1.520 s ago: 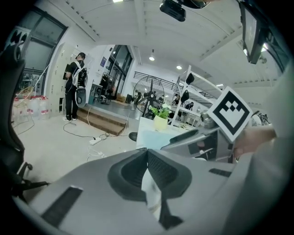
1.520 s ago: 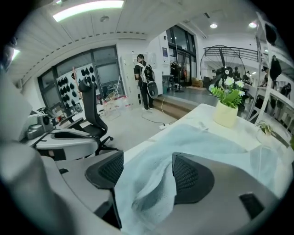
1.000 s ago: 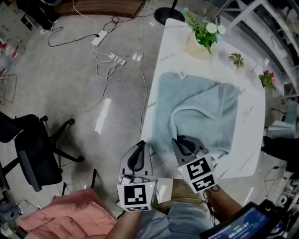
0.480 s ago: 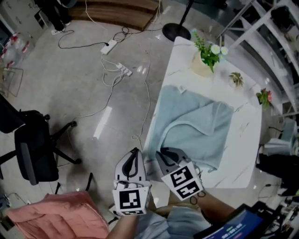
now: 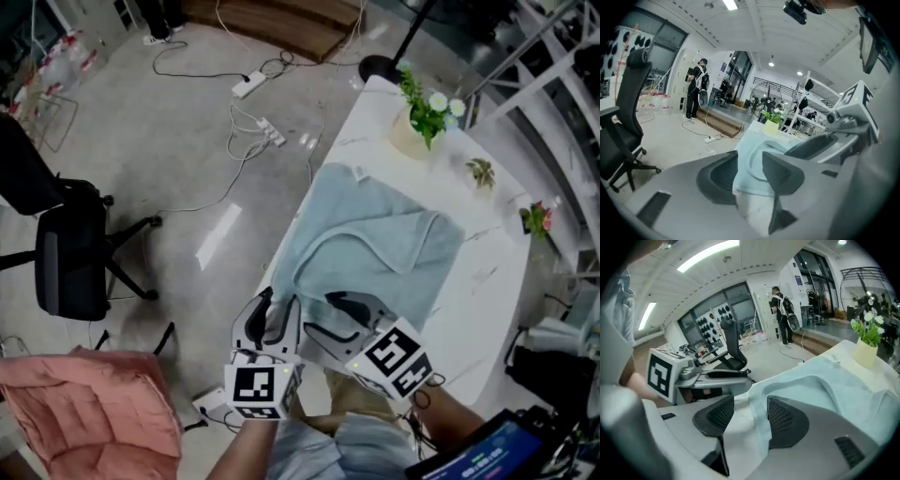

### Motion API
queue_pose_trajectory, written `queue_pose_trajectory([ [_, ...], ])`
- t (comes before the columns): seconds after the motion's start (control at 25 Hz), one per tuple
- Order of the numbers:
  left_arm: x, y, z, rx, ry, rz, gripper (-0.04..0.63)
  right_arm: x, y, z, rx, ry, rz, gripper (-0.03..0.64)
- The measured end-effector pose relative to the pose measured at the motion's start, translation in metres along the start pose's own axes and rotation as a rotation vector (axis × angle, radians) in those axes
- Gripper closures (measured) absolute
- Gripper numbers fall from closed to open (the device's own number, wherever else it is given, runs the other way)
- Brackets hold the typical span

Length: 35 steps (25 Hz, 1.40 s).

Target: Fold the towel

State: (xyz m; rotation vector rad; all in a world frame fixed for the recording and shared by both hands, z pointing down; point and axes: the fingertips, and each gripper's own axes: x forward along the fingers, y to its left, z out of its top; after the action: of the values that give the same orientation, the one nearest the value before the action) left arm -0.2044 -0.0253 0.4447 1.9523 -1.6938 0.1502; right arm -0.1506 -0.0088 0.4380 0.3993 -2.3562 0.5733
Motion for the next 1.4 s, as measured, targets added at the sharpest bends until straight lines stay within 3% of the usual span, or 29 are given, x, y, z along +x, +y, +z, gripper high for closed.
queue_pose_trajectory([
  [0.28, 0.028, -0.023, -0.004, 0.054, 0.059, 0.092, 0.393, -0.095, -0.079, -0.003, -0.191, -0.018, -0.018, 0.382],
  [0.64, 0.052, -0.003, -0.023, 0.115, 0.167, 0.250, 0.387, -0.120, -0.173, -0.039, -0.633, 0.107, -0.002, 0.379],
  [0.92, 0.059, 0.000, -0.032, 0.211, 0.256, 0.306, 0.502, -0.099, -0.180, -0.068, -0.875, 0.164, 0.090, 0.377],
  [1.04, 0.058, 0.001, -0.033, 0.212, 0.262, 0.310, 0.554, -0.089, -0.180, -0.072, -0.974, 0.181, 0.089, 0.421],
  [1.28, 0.058, 0.001, -0.033, 0.211, 0.262, 0.308, 0.554, -0.083, -0.185, -0.068, -1.030, 0.199, 0.109, 0.416],
  [1.4, 0.057, 0.001, -0.032, 0.206, 0.259, 0.304, 0.550, -0.082, -0.178, -0.069, -1.024, 0.198, 0.147, 0.473],
])
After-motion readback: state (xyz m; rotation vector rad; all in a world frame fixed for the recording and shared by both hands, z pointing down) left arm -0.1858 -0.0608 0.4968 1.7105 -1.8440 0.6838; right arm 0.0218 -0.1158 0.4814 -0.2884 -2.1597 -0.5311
